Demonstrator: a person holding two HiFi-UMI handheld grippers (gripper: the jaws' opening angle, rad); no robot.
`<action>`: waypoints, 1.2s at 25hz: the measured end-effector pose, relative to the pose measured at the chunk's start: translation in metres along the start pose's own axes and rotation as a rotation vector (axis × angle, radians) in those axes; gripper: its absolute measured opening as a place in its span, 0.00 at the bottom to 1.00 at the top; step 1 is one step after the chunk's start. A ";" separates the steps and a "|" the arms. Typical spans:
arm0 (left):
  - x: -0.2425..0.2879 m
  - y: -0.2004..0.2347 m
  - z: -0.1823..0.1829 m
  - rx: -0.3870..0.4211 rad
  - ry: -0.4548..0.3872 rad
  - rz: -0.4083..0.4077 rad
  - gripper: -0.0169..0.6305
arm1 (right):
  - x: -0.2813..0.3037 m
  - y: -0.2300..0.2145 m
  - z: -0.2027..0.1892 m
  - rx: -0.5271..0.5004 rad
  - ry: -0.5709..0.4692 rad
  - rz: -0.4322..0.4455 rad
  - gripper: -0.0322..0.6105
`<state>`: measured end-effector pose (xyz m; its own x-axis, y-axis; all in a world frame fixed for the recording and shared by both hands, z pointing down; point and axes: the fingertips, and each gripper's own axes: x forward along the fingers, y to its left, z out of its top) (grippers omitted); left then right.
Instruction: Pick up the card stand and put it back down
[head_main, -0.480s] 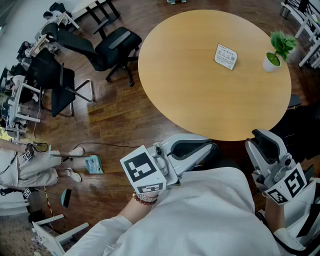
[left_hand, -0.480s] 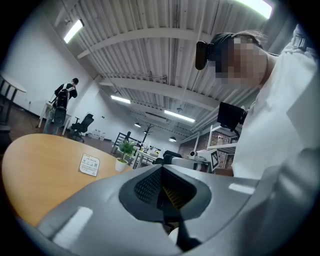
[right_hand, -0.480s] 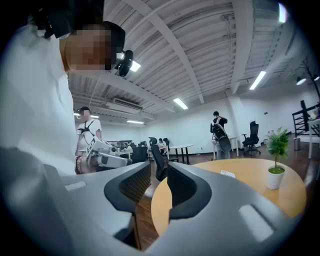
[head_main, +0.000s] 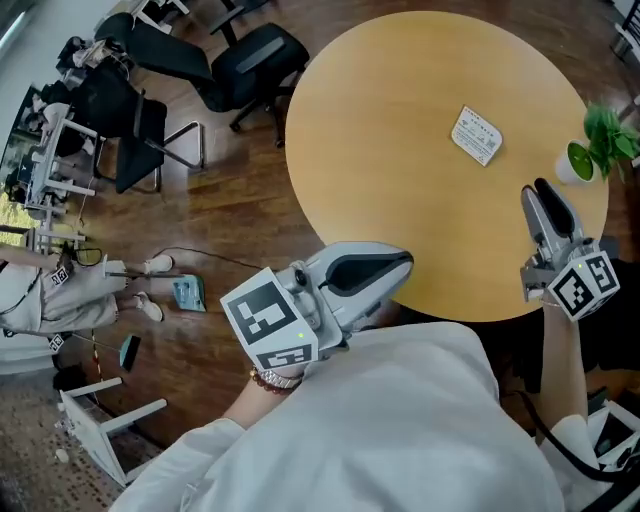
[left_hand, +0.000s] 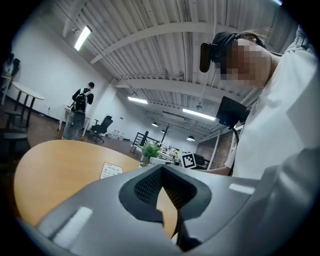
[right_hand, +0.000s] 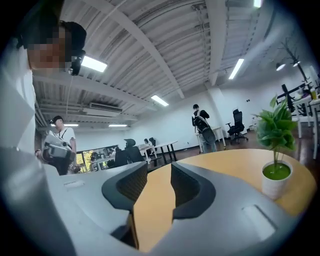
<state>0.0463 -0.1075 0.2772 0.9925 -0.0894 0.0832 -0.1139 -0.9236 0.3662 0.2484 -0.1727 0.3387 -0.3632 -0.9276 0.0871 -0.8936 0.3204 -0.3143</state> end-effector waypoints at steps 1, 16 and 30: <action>0.004 0.010 0.009 0.002 -0.001 0.018 0.00 | 0.018 -0.020 -0.005 -0.003 0.019 -0.009 0.27; 0.064 -0.001 0.034 -0.014 0.058 0.111 0.00 | 0.092 -0.123 -0.101 -0.041 0.367 0.052 0.35; 0.053 0.031 0.042 0.035 0.001 0.184 0.00 | 0.067 -0.101 -0.079 -0.055 0.272 0.121 0.08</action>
<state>0.0971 -0.1568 0.2544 0.9551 -0.2575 0.1468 -0.2917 -0.9042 0.3120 0.2935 -0.2519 0.4506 -0.5189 -0.7987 0.3047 -0.8496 0.4426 -0.2868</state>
